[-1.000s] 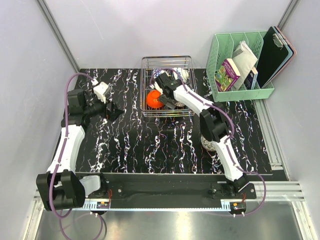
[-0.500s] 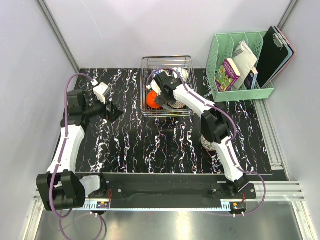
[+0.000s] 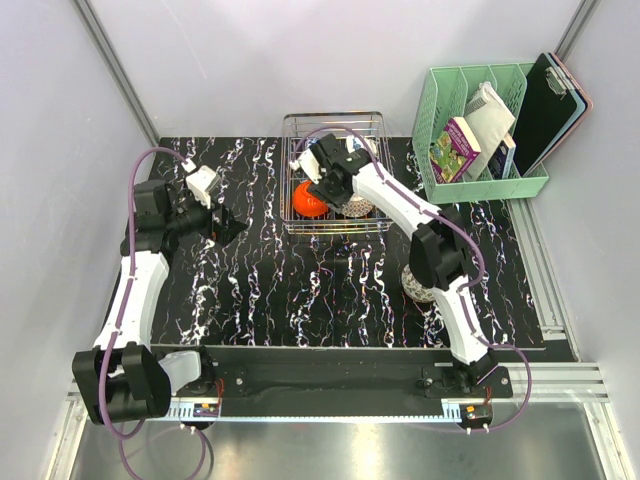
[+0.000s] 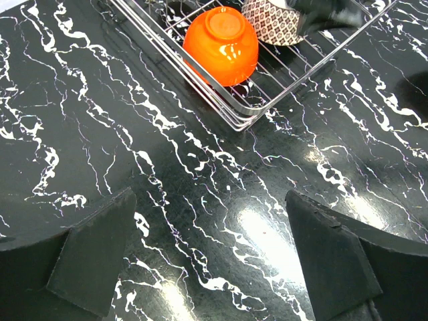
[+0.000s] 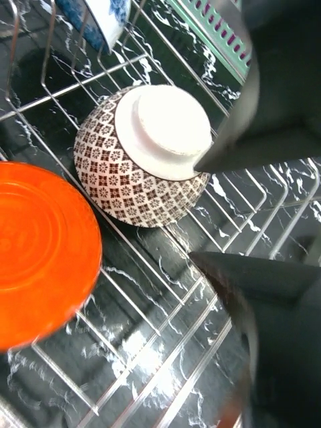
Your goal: Load the bowls into the dish rack
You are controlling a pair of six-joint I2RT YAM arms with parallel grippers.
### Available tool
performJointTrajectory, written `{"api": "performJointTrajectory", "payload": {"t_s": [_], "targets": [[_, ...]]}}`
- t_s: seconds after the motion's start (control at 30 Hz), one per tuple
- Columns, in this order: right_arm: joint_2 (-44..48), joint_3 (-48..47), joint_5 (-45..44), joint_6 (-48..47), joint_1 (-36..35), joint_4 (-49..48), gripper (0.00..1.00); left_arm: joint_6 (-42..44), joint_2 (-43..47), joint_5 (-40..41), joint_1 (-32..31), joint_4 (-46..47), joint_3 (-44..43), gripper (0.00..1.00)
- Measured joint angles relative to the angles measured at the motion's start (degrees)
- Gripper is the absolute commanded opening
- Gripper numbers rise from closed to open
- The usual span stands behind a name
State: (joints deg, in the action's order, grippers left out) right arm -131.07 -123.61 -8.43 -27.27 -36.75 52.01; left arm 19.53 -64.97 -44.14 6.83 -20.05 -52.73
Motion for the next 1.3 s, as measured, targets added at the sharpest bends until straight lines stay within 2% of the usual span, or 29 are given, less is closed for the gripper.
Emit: {"api": "performJointTrajectory", "payload": {"t_s": [0.03,0.07,0.2,0.43,0.73,1.07,1.3], "targets": [[0.5,-0.13,0.76,0.28,0.0,0.31,0.35,0.0,0.0,-0.11,0.0,0.0,0.0,0.99],[0.96,-0.15,1.49,0.68,0.0,0.35,0.3,0.0,0.0,-0.17,0.0,-0.02,0.0,0.99],[1.49,-0.11,3.78,1.66,0.0,0.44,0.2,-0.02,0.0,-0.31,0.02,0.0,0.0,0.99],[0.72,0.07,6.12,2.1,0.0,0.96,0.17,0.02,0.09,-0.39,0.07,-0.02,0.0,0.99],[-6.08,-2.05,4.13,2.08,0.92,0.85,0.1,0.55,1.68,-0.39,0.31,-0.04,0.02,0.99],[-6.75,1.79,-7.76,0.81,2.51,-7.19,0.07,1.09,1.88,-0.48,0.61,-0.68,1.14,0.99],[-6.75,2.75,-11.1,-0.09,2.56,-9.75,0.06,1.27,1.9,-0.57,0.68,-0.83,1.38,0.99]]}}
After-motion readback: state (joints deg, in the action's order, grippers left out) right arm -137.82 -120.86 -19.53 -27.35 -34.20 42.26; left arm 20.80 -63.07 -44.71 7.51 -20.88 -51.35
